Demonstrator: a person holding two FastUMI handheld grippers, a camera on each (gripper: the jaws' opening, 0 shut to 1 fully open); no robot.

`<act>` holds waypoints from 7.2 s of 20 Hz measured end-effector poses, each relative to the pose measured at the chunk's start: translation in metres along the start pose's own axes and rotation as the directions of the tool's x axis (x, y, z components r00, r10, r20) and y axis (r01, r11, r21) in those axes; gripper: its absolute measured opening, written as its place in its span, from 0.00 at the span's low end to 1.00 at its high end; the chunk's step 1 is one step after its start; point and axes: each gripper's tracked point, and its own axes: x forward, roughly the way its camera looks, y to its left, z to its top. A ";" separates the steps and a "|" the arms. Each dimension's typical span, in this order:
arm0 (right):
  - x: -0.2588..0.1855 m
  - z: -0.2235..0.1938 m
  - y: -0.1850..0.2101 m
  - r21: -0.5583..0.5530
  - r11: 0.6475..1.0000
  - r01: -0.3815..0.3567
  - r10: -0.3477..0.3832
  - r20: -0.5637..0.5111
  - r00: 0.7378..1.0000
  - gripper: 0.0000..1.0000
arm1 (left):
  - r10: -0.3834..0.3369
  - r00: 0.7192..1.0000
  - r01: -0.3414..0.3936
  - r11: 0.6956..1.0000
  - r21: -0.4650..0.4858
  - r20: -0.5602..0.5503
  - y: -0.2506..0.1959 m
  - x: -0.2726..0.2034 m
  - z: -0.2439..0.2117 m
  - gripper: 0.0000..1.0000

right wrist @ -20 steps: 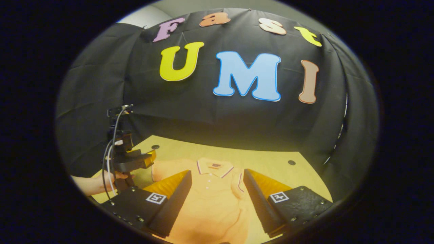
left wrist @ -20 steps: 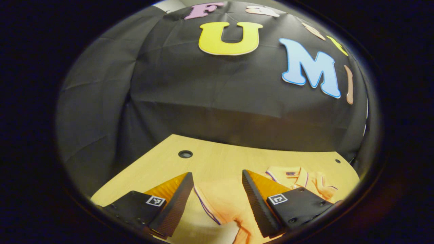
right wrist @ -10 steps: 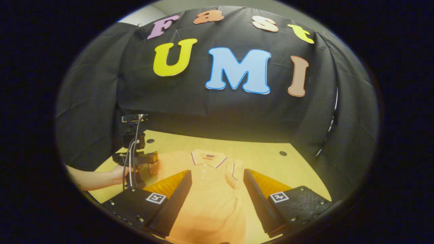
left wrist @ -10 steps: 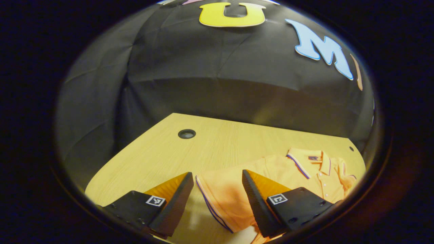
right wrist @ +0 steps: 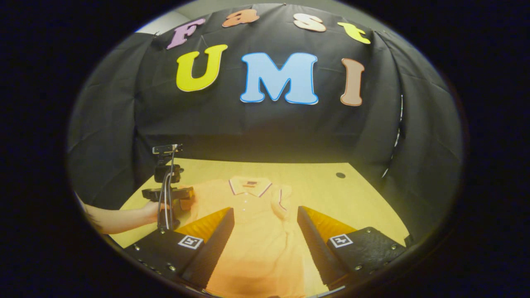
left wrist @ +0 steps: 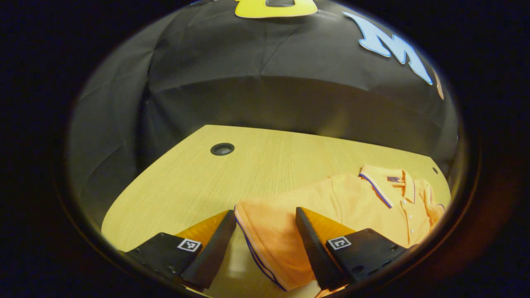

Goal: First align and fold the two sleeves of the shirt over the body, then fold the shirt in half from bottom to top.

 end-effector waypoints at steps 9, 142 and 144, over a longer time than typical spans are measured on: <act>-0.004 -0.010 -0.005 0.058 0.998 0.001 0.000 -0.010 1.000 0.95 | 0.029 0.999 -0.028 0.999 0.046 -0.024 -0.002 0.003 -0.005 0.42; -0.074 -0.264 -0.042 0.196 0.968 -0.156 0.217 -0.339 0.916 0.03 | -0.174 0.966 0.211 0.958 0.194 -0.189 -0.049 -0.412 -0.241 0.06; -0.078 -0.248 -0.044 0.207 0.960 -0.188 0.246 -0.307 0.919 0.03 | -0.158 0.974 0.183 0.972 0.149 -0.165 -0.050 -0.417 -0.224 0.06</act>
